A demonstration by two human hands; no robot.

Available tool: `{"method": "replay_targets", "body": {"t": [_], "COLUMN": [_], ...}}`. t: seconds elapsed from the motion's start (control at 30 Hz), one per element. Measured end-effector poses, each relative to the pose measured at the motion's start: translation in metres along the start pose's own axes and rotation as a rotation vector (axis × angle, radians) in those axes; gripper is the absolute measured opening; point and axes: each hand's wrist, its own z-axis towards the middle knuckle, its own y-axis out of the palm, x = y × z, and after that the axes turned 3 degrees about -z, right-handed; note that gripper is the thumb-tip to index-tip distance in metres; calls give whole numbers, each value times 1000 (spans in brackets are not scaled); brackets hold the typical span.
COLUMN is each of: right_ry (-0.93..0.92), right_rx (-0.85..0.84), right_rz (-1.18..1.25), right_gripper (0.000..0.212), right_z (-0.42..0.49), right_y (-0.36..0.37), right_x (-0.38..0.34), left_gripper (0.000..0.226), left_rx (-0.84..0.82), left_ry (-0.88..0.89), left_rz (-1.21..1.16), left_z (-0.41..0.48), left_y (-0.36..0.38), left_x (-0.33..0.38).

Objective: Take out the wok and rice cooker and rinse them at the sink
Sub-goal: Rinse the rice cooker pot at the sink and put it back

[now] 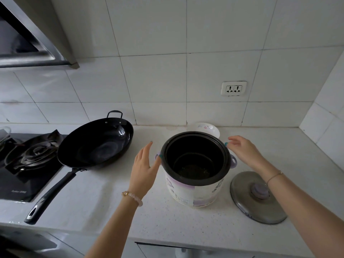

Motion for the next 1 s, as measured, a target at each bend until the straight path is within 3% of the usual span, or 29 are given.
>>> {"method": "replay_targets", "body": {"t": [0.13,0.4,0.57,0.8,1.0], "right_ry": [104,251,305,208,136], "right_rx": [-63,-137,-133,-67,-79], "right_rz": [107,306,399,487,532], "right_gripper": [27,8,13,17,20], "right_z": [5,4,2,4,2], "right_y": [9,3,-4,-25,-41], "right_x": [-6,-7,-15,-39,-64], "left_gripper": [44,37,38,24,18], "left_rx": [-105,-166,-169,-161,-219], "left_ry": [-283,-568,-609,-616,-490], "left_rz": [-393,-831,-941,-1093,-994], "left_z": [15,31,39,52,56], "left_y": [3,-2,-11,-26,-43], "left_x": [5,9,10,23,36]}}
